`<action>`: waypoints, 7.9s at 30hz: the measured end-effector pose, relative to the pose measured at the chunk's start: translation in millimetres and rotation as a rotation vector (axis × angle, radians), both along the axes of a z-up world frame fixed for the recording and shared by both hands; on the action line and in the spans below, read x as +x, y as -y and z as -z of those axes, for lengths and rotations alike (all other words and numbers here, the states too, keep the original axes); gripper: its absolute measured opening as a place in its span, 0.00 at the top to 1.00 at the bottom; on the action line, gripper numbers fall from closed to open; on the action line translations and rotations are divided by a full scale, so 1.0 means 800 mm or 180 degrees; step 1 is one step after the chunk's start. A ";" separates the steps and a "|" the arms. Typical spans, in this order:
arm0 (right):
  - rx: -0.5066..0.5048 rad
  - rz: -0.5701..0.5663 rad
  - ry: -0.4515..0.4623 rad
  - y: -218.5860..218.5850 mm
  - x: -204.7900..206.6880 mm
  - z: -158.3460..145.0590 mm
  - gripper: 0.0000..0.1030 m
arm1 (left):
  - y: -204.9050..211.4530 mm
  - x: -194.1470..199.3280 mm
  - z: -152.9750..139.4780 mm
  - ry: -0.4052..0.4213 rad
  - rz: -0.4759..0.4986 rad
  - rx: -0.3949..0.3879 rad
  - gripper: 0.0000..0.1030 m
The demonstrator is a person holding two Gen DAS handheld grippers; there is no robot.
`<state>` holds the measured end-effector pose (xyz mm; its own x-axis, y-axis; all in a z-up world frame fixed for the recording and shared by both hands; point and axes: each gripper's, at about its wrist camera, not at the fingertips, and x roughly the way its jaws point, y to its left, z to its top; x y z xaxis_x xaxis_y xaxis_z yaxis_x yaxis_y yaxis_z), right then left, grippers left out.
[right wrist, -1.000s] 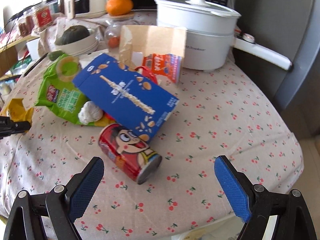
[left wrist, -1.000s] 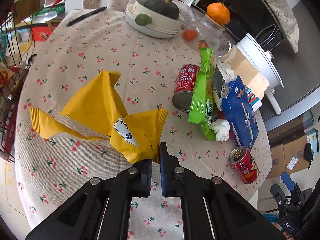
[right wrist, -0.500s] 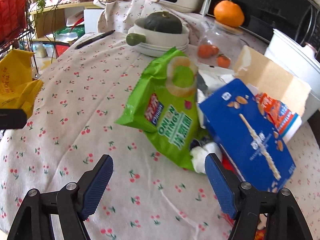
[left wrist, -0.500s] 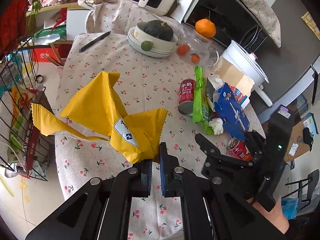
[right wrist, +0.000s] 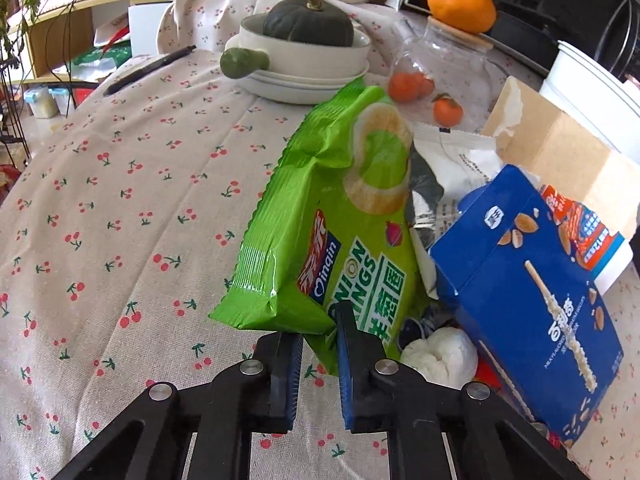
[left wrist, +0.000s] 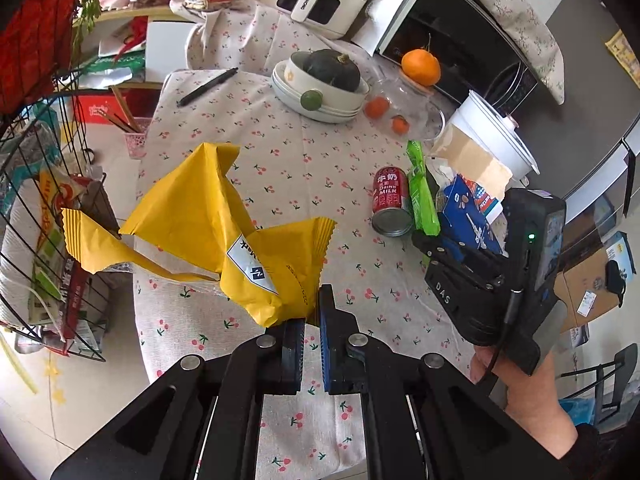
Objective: Collect trash
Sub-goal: 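Grasp the green snack bag with the right gripper and lift it, then carry both items over the bin and open the left gripper to drop the wrapper, then lower the green bag into the bin and open the right gripper, then move the left gripper to the red can and grasp it, then grasp the blue biscuit box with the right gripper and lift it while the left gripper holds the can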
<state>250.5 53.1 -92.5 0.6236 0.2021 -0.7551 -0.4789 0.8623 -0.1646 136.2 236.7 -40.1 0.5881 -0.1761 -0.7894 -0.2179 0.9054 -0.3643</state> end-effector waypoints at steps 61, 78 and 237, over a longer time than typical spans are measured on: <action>0.1394 0.1464 0.0039 0.546 -0.261 -0.116 0.93 | 0.576 -0.081 0.067 0.0362 0.3092 0.0600 0.93; 0.1381 0.1753 -0.0179 0.597 -0.262 -0.092 0.92 | 0.644 -0.074 0.110 0.0259 0.3365 0.0708 0.61; -0.0794 -0.0722 -0.0677 0.192 0.077 0.011 0.35 | 0.121 0.036 0.008 -0.0073 0.0574 0.0525 0.11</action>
